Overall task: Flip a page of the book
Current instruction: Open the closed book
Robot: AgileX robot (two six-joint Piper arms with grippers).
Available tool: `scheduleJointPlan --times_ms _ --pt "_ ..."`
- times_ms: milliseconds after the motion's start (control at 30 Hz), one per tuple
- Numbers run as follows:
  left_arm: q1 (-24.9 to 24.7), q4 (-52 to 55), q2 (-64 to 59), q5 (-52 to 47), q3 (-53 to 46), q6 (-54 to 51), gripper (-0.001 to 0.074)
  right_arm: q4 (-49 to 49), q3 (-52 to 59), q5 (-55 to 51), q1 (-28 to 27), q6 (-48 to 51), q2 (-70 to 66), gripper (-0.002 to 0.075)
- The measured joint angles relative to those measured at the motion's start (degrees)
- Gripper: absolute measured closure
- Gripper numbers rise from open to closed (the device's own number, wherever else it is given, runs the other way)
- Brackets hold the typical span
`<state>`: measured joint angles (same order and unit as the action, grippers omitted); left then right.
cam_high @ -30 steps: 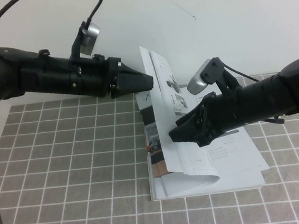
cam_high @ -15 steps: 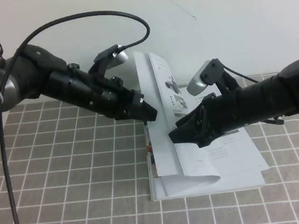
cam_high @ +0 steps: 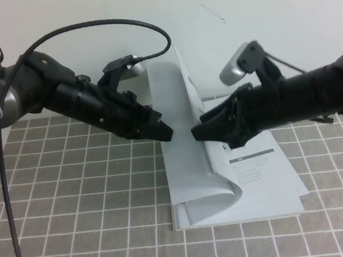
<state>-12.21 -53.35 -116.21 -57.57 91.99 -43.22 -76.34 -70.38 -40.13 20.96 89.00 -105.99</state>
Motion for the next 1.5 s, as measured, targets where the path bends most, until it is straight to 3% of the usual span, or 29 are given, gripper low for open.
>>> scheduleJointPlan --times_ms 267,533,667,767,867,1200,1500 --pt "0.0 0.09 0.0 0.36 0.0 0.22 0.0738 1.16 -3.89 -5.1 -0.65 -0.71 8.81 0.0402" --pt "0.0 0.09 0.0 0.48 0.0 0.22 0.0738 16.29 -3.77 5.89 -0.65 -10.43 2.85 0.0405" --pt "0.0 0.09 0.0 0.37 0.0 0.22 0.0738 19.41 -3.54 6.45 -0.65 -15.66 -4.21 0.0495" --pt "0.0 0.09 0.0 0.37 0.0 0.22 0.0738 19.64 -3.43 6.45 -0.65 -17.96 -7.84 0.0634" --pt "0.0 0.09 0.0 0.37 0.0 0.22 0.0738 19.76 -3.43 6.45 -0.65 -19.52 -9.42 0.07" --pt "0.0 -4.95 0.0 -1.51 0.15 -0.33 0.0738 11.75 -3.43 1.79 -0.55 -11.63 -9.83 0.0724" --pt "0.0 -7.93 3.4 -7.86 10.44 0.9 0.0738 10.45 -5.1 0.19 0.49 -10.27 -9.83 0.0725"
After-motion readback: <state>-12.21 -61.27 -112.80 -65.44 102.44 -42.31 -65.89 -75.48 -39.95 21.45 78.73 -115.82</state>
